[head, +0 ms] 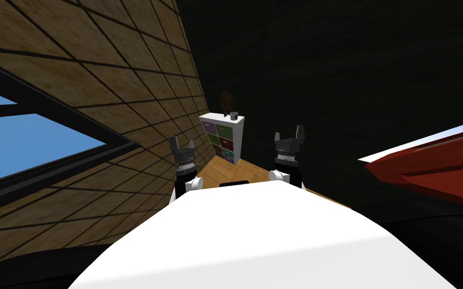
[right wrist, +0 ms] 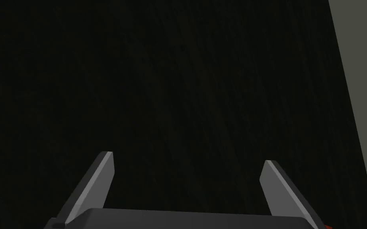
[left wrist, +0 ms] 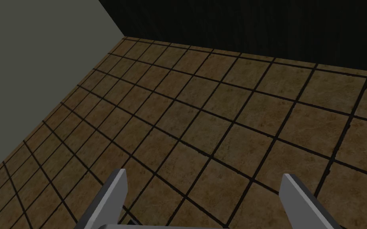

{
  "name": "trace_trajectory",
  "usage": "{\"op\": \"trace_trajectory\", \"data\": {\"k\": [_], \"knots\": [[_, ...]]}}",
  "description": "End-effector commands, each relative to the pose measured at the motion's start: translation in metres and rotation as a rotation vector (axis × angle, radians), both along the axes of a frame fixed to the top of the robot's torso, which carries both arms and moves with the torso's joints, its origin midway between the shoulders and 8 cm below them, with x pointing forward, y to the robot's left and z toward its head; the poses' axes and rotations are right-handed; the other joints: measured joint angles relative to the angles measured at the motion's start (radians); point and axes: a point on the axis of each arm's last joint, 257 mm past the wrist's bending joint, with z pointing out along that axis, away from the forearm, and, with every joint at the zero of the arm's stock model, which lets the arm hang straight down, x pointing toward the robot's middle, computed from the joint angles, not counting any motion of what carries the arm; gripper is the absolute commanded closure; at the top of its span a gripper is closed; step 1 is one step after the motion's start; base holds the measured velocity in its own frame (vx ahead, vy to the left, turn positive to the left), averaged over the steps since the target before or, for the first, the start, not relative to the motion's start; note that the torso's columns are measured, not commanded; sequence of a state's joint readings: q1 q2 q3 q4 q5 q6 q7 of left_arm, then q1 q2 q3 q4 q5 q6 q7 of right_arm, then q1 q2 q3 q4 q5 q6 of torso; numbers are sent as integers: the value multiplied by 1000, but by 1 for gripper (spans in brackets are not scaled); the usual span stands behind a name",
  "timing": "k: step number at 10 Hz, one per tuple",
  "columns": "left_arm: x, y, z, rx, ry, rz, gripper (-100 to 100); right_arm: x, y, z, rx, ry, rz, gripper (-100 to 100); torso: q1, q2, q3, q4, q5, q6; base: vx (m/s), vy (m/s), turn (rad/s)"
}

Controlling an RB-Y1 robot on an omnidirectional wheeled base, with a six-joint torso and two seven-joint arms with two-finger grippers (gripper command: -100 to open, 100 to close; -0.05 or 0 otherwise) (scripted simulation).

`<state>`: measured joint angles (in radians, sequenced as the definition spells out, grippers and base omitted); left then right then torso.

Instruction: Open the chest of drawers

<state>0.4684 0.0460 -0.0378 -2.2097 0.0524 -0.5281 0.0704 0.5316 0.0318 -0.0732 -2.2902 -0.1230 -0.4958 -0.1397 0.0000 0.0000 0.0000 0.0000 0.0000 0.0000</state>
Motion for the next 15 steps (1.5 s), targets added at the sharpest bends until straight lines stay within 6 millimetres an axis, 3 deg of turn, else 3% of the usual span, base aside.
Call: {"op": "trace_trajectory", "data": {"k": [1, 9, 10, 12, 15], "knots": [[0, 0, 0, 0, 0, 0, 0, 0, 0, 0, 0, 0, 0, 0, 0, 40, -82, 41, 0, 0, 0, 0, 0], [0, 0, 0, 0, 0, 0, 0, 0, 0, 0, 0, 0, 0, 0, 0, 618, -1234, 617, 0, 0, 0, 0, 0], [5, -5, -8, 33, 22, -18, -100, 0, 0, 0, 0, 0, 0, 0, 0, 691, -1382, 691, 0, 0, 33, 3, -45], [16, -12, -25, 66, 61, -36, -100, 0, 0, 0, 0, 0, 0, 0, 0, 732, -1472, 733, 0, 0, 71, 2, -80], [25, -16, -39, 81, 91, -45, -100, 0, 0, 0, 0, 0, 0, 0, 0, 739, -1475, 738, 0, 0, 68, 0, -41]]}}
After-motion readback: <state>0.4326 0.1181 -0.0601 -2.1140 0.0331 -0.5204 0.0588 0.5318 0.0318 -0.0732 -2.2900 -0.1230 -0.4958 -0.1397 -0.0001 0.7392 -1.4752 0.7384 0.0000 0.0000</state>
